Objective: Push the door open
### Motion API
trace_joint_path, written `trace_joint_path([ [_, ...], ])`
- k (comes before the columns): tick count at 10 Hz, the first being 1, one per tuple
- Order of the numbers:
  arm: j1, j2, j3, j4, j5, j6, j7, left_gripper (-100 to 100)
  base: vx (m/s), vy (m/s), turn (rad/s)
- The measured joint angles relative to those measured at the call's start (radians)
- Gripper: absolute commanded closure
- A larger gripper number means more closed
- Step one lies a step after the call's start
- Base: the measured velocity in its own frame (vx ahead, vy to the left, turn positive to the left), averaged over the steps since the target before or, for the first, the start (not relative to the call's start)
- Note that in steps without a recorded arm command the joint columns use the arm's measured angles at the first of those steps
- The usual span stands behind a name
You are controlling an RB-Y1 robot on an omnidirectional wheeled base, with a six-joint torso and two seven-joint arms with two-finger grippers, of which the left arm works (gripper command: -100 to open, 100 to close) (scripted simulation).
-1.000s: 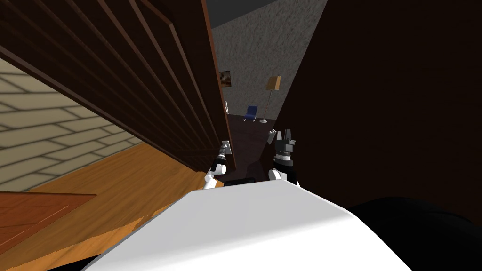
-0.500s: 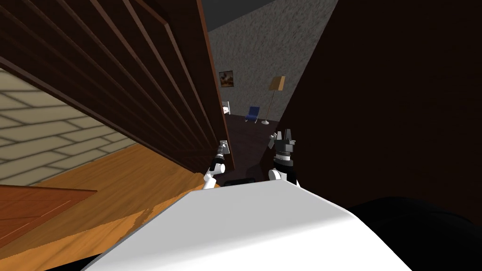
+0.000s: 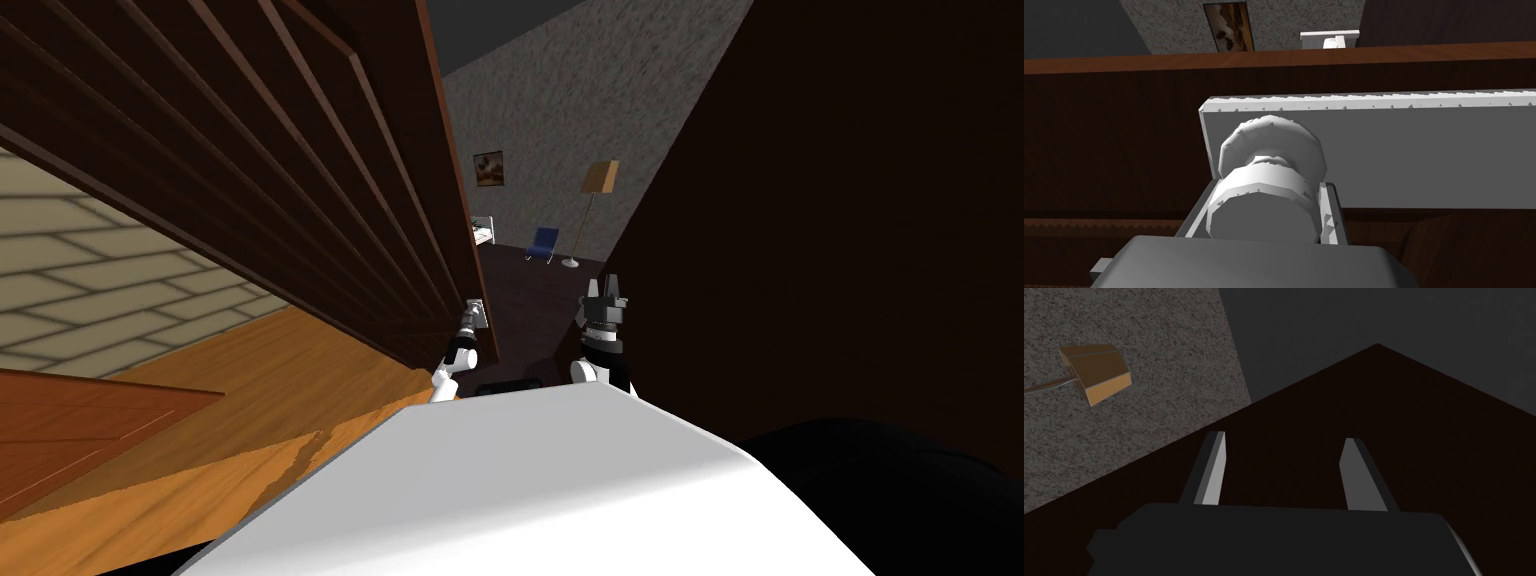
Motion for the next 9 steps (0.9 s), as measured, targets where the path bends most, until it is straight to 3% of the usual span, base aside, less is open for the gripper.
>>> trace_joint_path([
  [2,0.007,0.014,-0.021,-0.006,0.007,-0.001,-0.011,100,0.179,0.022,0.188],
  [3,0.002,0.027,-0.022,-0.007,0.013,-0.006,-0.014,-100,-0.039,0.004,0.103],
  [6,0.012,0.042,-0.034,-0.017,0.013,-0.006,-0.025,-100,-0.199,-0.008,0.016],
  [8,0.022,0.028,-0.042,-0.032,0.013,0.0,-0.036,-100,-0.289,-0.015,0.056],
  [9,0.027,0.005,-0.049,-0.036,0.013,0.0,-0.044,-100,-0.25,-0.02,0.028],
])
